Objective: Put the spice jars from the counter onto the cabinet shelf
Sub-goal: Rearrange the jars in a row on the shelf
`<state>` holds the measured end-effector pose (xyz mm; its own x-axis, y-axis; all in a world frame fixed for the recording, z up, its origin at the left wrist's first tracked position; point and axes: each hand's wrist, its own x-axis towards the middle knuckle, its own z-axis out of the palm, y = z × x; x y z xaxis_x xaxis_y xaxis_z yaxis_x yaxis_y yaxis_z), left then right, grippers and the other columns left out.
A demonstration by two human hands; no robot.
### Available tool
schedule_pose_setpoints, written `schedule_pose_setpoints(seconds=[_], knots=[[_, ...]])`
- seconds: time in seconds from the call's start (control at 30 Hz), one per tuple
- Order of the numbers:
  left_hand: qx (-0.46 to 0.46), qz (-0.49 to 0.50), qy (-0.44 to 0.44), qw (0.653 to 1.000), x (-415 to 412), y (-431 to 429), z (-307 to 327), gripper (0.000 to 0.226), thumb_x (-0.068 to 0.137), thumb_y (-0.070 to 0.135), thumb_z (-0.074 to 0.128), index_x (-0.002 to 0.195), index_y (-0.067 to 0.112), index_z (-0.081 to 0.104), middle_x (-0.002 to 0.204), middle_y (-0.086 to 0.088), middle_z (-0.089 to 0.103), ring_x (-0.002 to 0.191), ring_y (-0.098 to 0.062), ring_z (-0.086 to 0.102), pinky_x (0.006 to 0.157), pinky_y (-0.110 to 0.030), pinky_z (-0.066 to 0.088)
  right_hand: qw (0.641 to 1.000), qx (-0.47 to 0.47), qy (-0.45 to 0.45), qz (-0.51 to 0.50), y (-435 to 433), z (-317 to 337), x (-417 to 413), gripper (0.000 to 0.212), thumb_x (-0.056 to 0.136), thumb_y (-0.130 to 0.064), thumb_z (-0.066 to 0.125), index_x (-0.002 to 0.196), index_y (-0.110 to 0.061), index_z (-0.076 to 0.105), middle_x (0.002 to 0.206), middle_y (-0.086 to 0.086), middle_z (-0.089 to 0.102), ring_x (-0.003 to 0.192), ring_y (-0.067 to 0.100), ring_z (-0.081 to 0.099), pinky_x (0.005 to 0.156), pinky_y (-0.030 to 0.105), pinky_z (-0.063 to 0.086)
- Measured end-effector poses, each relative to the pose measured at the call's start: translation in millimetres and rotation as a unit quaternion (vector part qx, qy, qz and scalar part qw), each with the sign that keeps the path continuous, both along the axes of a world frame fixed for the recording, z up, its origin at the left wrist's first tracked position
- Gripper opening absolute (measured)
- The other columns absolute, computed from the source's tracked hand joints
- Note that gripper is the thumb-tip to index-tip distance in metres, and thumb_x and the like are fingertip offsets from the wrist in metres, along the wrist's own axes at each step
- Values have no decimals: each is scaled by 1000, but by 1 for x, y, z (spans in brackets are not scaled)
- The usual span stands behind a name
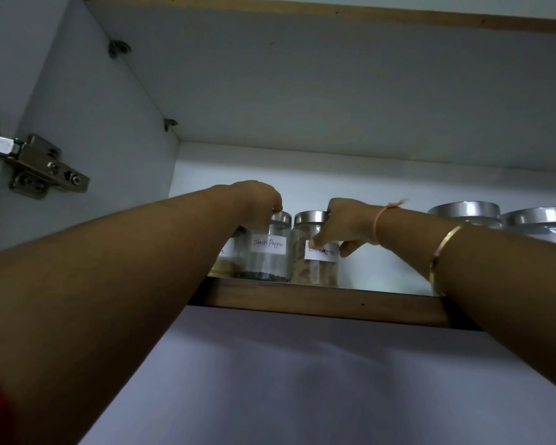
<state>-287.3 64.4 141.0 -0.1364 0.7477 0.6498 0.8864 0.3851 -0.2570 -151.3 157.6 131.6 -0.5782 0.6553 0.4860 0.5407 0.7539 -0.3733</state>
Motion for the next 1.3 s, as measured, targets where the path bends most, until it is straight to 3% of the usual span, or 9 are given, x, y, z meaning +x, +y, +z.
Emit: schedule_pose_setpoints(seconds=[0.1, 0.2, 0.4, 0.57, 0.7, 0.83, 1.0, 1.3], knots=[[-41, 31, 17, 999, 3, 0, -2, 43, 90, 3, 47, 133, 7, 49, 130, -13, 54, 118, -29, 51, 97, -36, 43, 1000, 0, -23, -10, 3, -1, -3, 31, 85, -7, 67, 113, -3, 54, 121, 15, 56, 103, 33, 65, 87, 40, 57], [-57, 46, 20, 997, 3, -1, -4, 42, 90, 3, 45, 132, 4, 48, 129, -14, 54, 118, -29, 51, 94, -35, 43, 999, 10, -29, -19, 6, -2, -2, 34, 87, -7, 64, 120, -1, 56, 118, 19, 63, 100, 33, 68, 89, 41, 56], [-63, 69, 12, 995, 5, -1, -8, 34, 87, -2, 44, 120, 1, 52, 118, -15, 59, 93, -23, 53, 72, -29, 41, 986, 116, -87, -86, 1, -5, -14, 31, 92, -14, 53, 118, 1, 48, 105, 21, 67, 81, 32, 72, 72, 36, 60], [-59, 61, -4, 996, 5, 1, -13, 54, 90, 1, 48, 141, 3, 33, 140, -15, 45, 126, -28, 46, 101, -33, 41, 984, 139, -81, -72, 4, -4, -10, 42, 90, -22, 62, 121, -6, 40, 106, 17, 61, 67, 27, 65, 67, 37, 61], [-63, 49, -11, 997, 4, 1, -18, 58, 89, 2, 52, 142, 3, 29, 139, -14, 45, 123, -28, 47, 97, -33, 42, 977, 196, -51, -74, 5, -3, -8, 42, 88, -27, 65, 117, -3, 46, 111, 17, 62, 82, 30, 66, 72, 35, 56], [-65, 42, -9, 997, 1, 0, -20, 62, 89, 2, 51, 145, 2, 23, 145, -15, 39, 129, -29, 42, 102, -33, 39, 988, 140, -39, -47, 8, -2, -8, 36, 88, -18, 65, 116, -7, 44, 112, 17, 58, 68, 27, 66, 63, 33, 59], [-69, 41, -19, 997, 0, 1, -19, 62, 90, 2, 50, 145, 2, 22, 147, -15, 35, 132, -30, 40, 107, -37, 37, 993, 114, -37, 1, 12, -2, -2, 44, 87, -14, 65, 124, -12, 42, 123, 18, 55, 100, 35, 63, 79, 40, 59], [-61, 23, -29, 997, -2, 3, -18, 60, 89, -1, 48, 144, 0, 24, 142, -16, 39, 126, -30, 44, 99, -33, 41, 999, 0, 2, 49, 15, -6, -2, 60, 82, 1, 68, 130, -11, 33, 125, 18, 49, 110, 33, 56, 88, 40, 55]])
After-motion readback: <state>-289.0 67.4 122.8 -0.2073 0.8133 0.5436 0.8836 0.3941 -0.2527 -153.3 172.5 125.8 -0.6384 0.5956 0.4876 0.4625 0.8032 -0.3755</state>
